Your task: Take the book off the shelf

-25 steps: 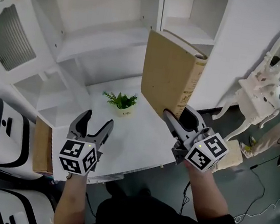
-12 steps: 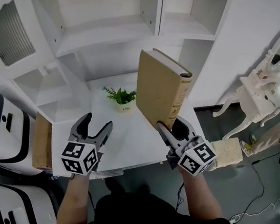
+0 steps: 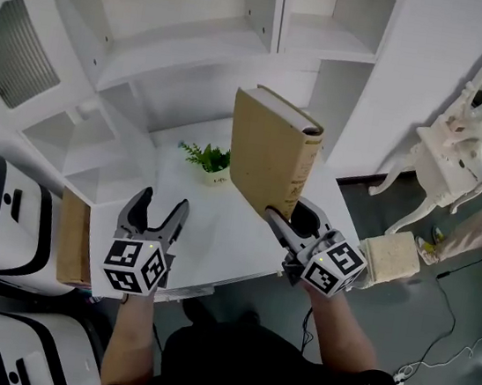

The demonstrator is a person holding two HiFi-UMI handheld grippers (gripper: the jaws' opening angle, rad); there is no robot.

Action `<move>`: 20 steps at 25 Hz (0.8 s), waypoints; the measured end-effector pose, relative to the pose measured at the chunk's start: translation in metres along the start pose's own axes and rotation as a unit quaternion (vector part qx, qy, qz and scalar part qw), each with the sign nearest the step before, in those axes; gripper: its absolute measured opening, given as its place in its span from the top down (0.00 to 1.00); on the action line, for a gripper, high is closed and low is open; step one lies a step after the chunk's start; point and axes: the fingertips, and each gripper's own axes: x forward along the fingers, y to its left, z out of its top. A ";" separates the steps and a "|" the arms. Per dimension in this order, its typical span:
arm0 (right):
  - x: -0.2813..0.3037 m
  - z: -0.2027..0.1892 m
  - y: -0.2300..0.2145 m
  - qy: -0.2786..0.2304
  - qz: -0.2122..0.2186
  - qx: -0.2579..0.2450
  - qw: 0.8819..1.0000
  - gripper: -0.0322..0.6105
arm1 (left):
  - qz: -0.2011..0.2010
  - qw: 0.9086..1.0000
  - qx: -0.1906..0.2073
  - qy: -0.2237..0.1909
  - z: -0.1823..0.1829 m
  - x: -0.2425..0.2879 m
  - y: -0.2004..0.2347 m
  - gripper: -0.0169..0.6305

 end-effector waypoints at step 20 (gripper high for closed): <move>0.016 -0.007 -0.004 0.012 -0.012 -0.029 0.999 0.63 | 0.004 1.000 0.007 0.008 -0.001 0.004 0.019 0.43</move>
